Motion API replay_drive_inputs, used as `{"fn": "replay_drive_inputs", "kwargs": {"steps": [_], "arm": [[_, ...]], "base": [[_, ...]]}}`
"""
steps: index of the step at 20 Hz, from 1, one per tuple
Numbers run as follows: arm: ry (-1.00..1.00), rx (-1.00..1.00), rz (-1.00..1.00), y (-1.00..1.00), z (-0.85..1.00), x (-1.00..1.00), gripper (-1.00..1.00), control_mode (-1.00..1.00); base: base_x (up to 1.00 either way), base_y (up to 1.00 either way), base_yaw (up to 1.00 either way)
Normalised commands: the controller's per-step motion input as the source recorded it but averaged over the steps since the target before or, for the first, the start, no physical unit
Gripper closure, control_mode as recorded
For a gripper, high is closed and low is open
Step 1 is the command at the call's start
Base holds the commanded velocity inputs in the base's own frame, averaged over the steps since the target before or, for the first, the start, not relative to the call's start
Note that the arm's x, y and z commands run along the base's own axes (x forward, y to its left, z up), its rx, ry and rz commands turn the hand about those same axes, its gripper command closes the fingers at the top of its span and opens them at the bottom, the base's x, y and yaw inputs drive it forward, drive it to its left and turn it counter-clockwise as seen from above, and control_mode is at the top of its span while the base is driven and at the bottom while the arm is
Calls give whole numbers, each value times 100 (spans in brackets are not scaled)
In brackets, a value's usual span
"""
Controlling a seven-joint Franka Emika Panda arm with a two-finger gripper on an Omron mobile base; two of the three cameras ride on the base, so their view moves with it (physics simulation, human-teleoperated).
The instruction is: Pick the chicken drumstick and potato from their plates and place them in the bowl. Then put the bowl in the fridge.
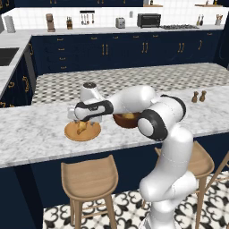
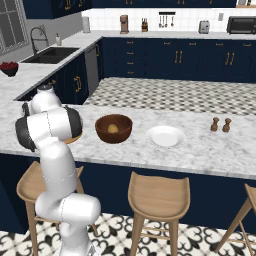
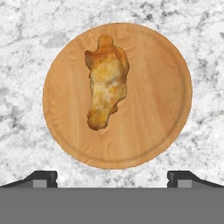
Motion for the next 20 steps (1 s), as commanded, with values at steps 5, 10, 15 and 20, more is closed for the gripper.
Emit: {"fn": "replay_drive_inputs", "kwargs": {"steps": [5,10,15,20], "arm": [[0,0,0,0,-34,12,-100,-100],[1,0,0,0,-32,33,-100,-100],[0,0,0,10,-18,45,-100,-100],[0,0,-2,20,-21,23,-100,-100]], "base": [[0,0,0],[0,0,0],[0,0,0],[0,0,0]]}}
